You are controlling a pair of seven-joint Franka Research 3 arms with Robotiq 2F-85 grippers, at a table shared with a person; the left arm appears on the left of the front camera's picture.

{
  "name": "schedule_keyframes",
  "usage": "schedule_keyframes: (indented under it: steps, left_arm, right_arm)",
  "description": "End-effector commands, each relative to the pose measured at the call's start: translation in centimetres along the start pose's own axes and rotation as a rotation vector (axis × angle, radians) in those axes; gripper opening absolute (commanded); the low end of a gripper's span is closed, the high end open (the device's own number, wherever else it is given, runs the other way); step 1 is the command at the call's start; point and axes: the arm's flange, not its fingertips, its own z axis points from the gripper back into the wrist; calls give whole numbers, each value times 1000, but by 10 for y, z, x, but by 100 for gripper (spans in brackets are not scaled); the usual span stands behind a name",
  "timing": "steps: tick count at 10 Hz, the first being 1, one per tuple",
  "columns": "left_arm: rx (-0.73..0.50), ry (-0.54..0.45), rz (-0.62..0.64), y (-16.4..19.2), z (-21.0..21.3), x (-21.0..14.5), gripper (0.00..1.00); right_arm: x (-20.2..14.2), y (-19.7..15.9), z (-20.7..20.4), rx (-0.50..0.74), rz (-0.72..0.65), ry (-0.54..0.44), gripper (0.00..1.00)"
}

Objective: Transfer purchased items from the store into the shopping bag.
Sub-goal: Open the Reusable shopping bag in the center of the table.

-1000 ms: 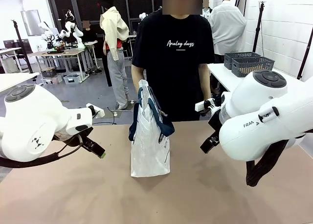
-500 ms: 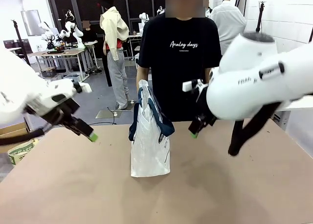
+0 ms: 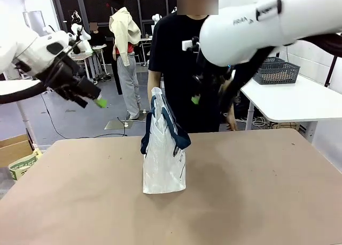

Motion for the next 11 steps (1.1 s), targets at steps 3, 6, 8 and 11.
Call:
schedule_keyframes:
  steps: [3,6,8,11]
  left_arm:
    - [-14,-16,7,-4,-1,12,100]
    - [-7,-14,-16,-6,-5,18,100]
    - [-15,25,167,-30,-6,42,100]
    - [-20,125,265,-55,-22,69,100]
  right_arm:
    - [16,-1,-1,-12,0,-4,100]
    - [22,-3,-13,58,-86,19,100]
    - [60,5,-3,77,-202,111,100]
    - [113,11,-18,78,-240,187,100]
